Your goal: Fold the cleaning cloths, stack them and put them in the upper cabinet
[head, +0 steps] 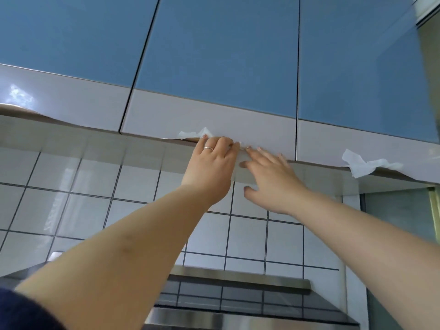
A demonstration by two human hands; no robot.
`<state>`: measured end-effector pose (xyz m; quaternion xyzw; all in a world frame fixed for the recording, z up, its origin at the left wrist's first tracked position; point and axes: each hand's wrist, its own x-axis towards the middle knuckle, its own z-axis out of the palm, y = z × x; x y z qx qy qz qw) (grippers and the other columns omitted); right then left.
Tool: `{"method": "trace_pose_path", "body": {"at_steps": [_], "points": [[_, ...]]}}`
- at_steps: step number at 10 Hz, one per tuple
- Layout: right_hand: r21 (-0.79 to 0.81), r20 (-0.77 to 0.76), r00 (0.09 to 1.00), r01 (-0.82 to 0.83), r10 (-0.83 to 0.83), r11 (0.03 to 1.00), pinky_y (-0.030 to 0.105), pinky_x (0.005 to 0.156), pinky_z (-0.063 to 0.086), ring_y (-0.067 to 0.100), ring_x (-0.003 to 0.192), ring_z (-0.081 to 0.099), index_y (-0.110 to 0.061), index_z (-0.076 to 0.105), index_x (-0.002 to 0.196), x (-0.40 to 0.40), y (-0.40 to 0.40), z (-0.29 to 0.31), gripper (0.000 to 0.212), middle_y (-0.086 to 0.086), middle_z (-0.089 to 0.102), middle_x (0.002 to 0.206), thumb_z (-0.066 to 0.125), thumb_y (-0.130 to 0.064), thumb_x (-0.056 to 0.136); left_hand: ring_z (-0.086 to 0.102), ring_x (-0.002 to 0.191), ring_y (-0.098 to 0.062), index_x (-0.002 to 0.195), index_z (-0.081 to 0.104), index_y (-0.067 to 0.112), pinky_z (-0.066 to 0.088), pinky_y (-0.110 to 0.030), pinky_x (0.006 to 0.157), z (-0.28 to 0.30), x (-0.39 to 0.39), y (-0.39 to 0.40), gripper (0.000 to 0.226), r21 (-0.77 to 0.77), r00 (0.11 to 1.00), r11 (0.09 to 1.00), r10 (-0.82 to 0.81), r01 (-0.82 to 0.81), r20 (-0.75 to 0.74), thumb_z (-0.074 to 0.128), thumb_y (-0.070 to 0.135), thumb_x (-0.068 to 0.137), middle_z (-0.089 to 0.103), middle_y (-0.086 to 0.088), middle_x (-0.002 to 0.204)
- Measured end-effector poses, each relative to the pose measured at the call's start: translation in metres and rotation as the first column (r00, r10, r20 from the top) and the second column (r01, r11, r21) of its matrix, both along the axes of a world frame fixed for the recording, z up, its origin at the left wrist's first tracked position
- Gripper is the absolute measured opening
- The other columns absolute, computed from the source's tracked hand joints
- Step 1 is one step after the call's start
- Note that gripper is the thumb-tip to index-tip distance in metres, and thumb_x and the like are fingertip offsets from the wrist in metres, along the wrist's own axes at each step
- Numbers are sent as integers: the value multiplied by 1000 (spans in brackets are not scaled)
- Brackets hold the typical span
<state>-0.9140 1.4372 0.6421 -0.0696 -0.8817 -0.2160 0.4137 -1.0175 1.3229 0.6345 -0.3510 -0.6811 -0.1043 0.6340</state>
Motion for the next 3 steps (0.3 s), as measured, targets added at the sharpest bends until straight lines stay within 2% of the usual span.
{"method": "trace_pose_path", "body": {"at_steps": [1, 2, 3], "points": [[-13, -34, 998, -61, 61, 998, 44, 118, 5, 17, 146, 8, -28, 49, 127, 13, -8, 10, 39, 1, 5, 160, 50, -31, 88, 25, 138, -24, 145, 24, 18, 12, -36, 118, 8, 9, -17, 71, -115, 989, 991, -49, 65, 138, 48, 9, 80, 29, -2, 148], [6, -91, 984, -151, 151, 988, 41, 116, 14, 23, 141, 24, -24, 51, 128, 17, -14, 5, 40, 3, 8, 160, 52, -27, 88, 22, 140, -21, 146, 23, 18, 17, -30, 114, 7, 21, -36, 71, -65, 958, 977, -184, 203, 221, 52, 8, 81, 25, -1, 151], [22, -111, 963, -245, 246, 969, 37, 115, 19, 24, 140, 25, -23, 46, 135, 12, -22, -6, 46, 3, 15, 158, 53, -26, 89, 29, 136, -19, 144, 29, 20, 30, -30, 107, -10, 26, -59, 68, 80, 903, 948, -317, 307, 289, 54, 11, 82, 30, 3, 148]]}}
